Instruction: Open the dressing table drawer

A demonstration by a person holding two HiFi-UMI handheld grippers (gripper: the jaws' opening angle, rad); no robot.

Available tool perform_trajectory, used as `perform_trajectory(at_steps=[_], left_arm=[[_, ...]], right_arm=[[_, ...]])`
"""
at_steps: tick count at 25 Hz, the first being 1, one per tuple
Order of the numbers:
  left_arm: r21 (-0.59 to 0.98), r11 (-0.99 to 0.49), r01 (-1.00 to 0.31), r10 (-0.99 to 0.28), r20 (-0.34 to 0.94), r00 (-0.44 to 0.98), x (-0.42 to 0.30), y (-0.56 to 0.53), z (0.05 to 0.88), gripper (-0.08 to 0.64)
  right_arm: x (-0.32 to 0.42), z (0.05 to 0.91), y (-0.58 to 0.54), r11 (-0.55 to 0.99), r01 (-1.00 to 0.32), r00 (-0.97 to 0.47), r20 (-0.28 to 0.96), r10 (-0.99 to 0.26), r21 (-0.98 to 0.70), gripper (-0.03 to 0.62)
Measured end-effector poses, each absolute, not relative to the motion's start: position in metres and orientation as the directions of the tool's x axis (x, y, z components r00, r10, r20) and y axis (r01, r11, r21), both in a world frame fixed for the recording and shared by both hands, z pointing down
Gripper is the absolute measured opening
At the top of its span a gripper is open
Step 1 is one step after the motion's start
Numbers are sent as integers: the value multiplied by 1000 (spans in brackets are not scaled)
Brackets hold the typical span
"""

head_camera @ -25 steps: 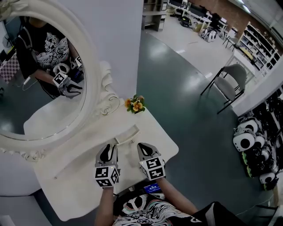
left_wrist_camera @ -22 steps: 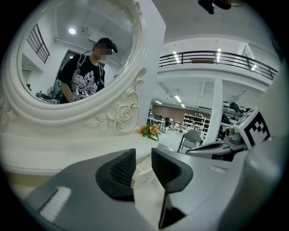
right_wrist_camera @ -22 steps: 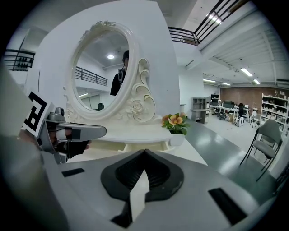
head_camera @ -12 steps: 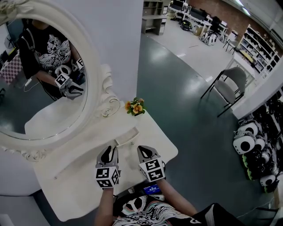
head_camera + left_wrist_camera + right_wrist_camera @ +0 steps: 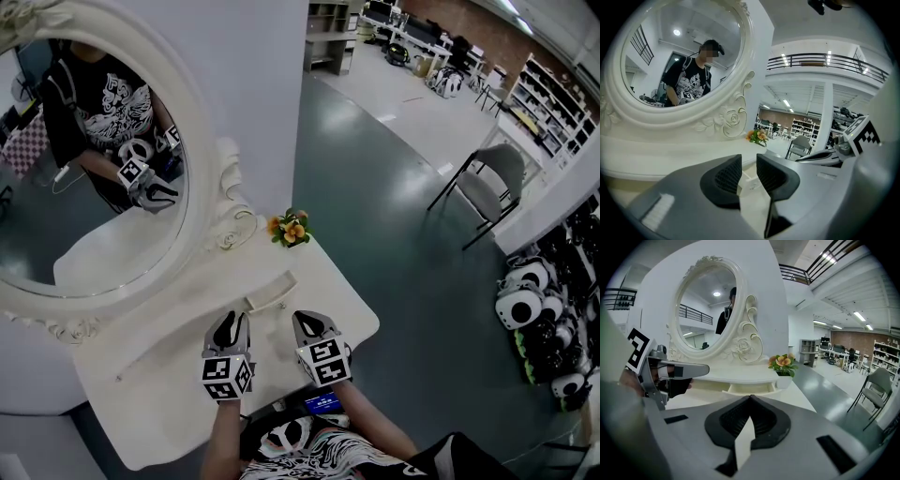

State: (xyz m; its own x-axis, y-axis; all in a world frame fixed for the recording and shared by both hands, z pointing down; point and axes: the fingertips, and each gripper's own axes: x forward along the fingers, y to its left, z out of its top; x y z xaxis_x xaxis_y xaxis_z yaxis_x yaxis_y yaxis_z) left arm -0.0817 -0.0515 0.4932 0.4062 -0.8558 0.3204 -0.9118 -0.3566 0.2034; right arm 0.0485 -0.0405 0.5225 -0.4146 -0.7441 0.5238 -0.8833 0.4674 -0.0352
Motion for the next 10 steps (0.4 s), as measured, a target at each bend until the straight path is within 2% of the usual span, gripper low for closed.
perform_trajectory(at_steps=[10], left_arm=[[210,-351,-913,-852,332,404,-84,-54,499,97]], right_arm=[[48,529,-44,466,-884,-413,535,-737,-39,1]])
